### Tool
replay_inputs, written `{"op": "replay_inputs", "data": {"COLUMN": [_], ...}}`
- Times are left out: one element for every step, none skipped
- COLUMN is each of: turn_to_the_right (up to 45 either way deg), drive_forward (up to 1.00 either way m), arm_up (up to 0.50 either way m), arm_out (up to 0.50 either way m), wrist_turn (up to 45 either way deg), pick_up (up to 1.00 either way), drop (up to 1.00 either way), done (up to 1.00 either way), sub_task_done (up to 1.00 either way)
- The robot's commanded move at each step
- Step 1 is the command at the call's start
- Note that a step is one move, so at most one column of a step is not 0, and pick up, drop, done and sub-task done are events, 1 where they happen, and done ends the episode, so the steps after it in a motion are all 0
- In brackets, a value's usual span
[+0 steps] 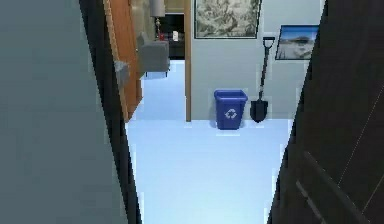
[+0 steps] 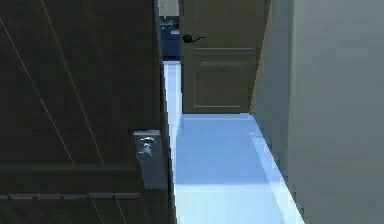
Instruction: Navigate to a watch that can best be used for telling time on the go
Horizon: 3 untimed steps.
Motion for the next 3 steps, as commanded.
{"op": "replay_inputs", "data": {"turn_to_the_right": [0.0, 0.0, 39.0], "drive_forward": [0.3, 0.75, 0.0], "arm_up": [0.0, 0.0, 0.0], "arm_out": [0.0, 0.0, 0.0], "wrist_turn": [0.0, 0.0, 0.0], "pick_up": [0.0, 0.0, 0.0], "drop": [0.0, 0.0, 0.0], "done": [0.0, 0.0, 0.0], "sub_task_done": [0.0, 0.0, 0.0]}}
